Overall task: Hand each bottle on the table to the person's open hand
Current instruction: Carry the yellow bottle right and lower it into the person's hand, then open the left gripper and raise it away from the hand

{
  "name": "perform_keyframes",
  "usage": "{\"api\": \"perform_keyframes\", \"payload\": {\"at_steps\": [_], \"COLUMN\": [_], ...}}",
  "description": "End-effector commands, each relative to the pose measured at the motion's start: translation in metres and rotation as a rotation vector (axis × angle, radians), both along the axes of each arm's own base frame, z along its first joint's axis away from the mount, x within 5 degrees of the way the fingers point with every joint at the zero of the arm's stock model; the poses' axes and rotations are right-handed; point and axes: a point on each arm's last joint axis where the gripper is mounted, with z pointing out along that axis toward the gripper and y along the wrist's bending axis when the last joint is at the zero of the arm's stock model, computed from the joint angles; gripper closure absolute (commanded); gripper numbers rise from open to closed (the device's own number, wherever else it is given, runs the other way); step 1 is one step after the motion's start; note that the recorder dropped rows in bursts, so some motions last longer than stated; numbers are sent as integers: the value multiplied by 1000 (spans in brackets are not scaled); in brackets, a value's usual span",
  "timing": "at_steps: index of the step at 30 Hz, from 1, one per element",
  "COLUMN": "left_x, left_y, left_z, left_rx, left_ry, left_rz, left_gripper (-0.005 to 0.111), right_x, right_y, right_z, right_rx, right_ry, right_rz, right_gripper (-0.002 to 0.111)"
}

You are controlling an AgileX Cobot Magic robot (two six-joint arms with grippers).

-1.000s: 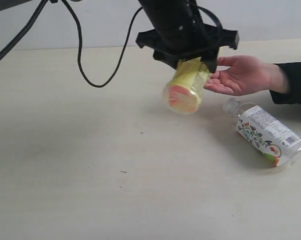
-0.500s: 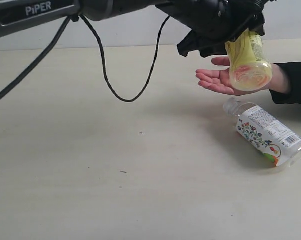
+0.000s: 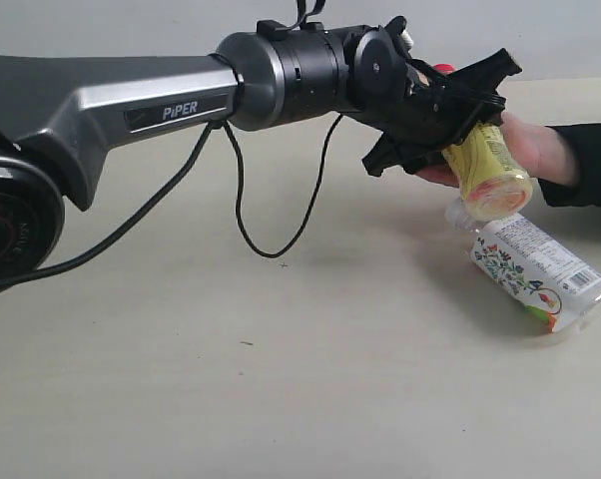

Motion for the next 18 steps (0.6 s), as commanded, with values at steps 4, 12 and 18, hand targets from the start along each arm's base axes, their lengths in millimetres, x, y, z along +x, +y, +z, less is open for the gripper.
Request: {"api": "perform_keyframes", "payload": {"at_steps": [4, 12, 18], "left_x": [7, 7, 6], "left_y": [0, 2, 2], "left_z": [-5, -6, -6], "left_rx": [-34, -31, -17], "left_ry": [-4, 3, 10], "left_rz": [45, 45, 33], "left_gripper": [107, 40, 14], "right_x": [0, 0, 0], "right_y": [0, 0, 0], "right_z": [0, 0, 0], "right_rx": [3, 3, 3], "right_ry": [-9, -9, -9], "right_rz": [5, 5, 5], "right_gripper": [108, 108, 108]}}
